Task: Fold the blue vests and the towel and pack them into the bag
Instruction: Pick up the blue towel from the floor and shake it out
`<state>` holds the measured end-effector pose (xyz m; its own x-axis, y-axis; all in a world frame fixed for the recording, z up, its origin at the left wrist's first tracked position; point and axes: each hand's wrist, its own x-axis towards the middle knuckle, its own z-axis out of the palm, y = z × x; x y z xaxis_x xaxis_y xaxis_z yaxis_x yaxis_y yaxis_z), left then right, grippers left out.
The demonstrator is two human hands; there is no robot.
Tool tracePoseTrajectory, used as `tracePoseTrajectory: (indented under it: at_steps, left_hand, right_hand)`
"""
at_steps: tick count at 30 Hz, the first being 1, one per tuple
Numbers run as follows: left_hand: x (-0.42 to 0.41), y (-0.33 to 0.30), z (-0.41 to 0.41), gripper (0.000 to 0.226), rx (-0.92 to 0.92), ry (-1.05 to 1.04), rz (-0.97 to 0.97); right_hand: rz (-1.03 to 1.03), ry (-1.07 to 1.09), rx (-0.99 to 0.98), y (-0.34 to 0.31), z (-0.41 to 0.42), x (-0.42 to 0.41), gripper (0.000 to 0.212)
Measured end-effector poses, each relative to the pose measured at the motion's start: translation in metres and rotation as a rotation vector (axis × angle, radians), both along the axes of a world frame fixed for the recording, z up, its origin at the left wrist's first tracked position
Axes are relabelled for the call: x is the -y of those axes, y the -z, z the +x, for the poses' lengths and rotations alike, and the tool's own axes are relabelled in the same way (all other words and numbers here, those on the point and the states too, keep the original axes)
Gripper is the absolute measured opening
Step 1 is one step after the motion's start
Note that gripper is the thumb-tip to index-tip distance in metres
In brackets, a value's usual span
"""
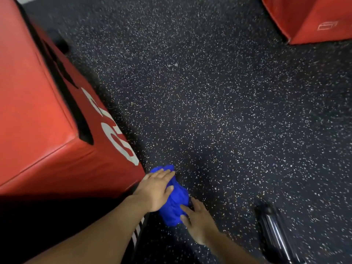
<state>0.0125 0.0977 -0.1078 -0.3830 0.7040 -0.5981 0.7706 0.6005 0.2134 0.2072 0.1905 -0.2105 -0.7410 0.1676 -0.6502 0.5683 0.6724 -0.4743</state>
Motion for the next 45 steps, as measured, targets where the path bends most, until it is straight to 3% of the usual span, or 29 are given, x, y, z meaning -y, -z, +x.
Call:
tracePoseTrajectory:
  at_steps: [4, 7, 8, 11, 14, 18, 21, 27, 35, 38, 42, 45]
  left_hand:
    - [0.009, 0.004, -0.007, 0.057, -0.005, -0.03, 0.003]
    - [0.012, -0.003, -0.01, 0.056, -0.016, -0.058, 0.019]
    - [0.01, -0.008, -0.012, 0.056, -0.018, -0.06, 0.031]
    - [0.001, -0.029, -0.018, 0.056, -0.022, -0.047, 0.099]
    - [-0.007, -0.063, -0.027, 0.058, -0.049, -0.047, 0.194]
    - [-0.02, -0.121, -0.038, 0.062, -0.043, -0.086, 0.377]
    - [-0.029, -0.169, -0.039, 0.067, -0.005, -0.096, 0.553]
    - [-0.034, -0.28, -0.051, 0.074, 0.064, -0.135, 0.807]
    - [0.024, -0.431, -0.09, 0.063, -0.069, -0.17, 1.075]
    - [0.063, -0.488, -0.1, 0.064, -0.096, -0.165, 1.172]
    - [0.119, -0.558, -0.109, 0.064, -0.162, -0.156, 1.259]
    - [0.167, -0.601, -0.111, 0.063, -0.278, -0.166, 1.255]
  right_hand:
    - [0.095, -0.091, -0.043, 0.022, -0.002, -0.002, 0.123]
    - [0.115, -0.071, -0.092, 0.012, -0.004, -0.006, 0.061]
    - [0.111, -0.071, -0.115, 0.005, -0.007, -0.009, 0.057]
    - [0.14, -0.073, -0.241, -0.008, -0.014, -0.019, 0.072]
    - [0.153, -0.014, -0.415, -0.031, -0.02, -0.036, 0.07]
    - [0.078, 0.086, -0.533, -0.142, -0.044, -0.051, 0.05]
    - [0.209, -0.013, -0.69, -0.213, -0.056, -0.062, 0.053]
    - [0.269, -0.105, -0.942, -0.348, -0.079, -0.078, 0.046]
    - [0.314, -0.156, -1.214, -0.51, -0.124, -0.054, 0.032]
    - [0.235, -0.072, -1.349, -0.563, -0.153, -0.022, 0.021]
    - [-0.099, -0.107, -1.211, -0.63, -0.203, 0.038, 0.059]
    - [-0.294, -0.219, -1.131, -0.67, -0.23, 0.08, 0.035]
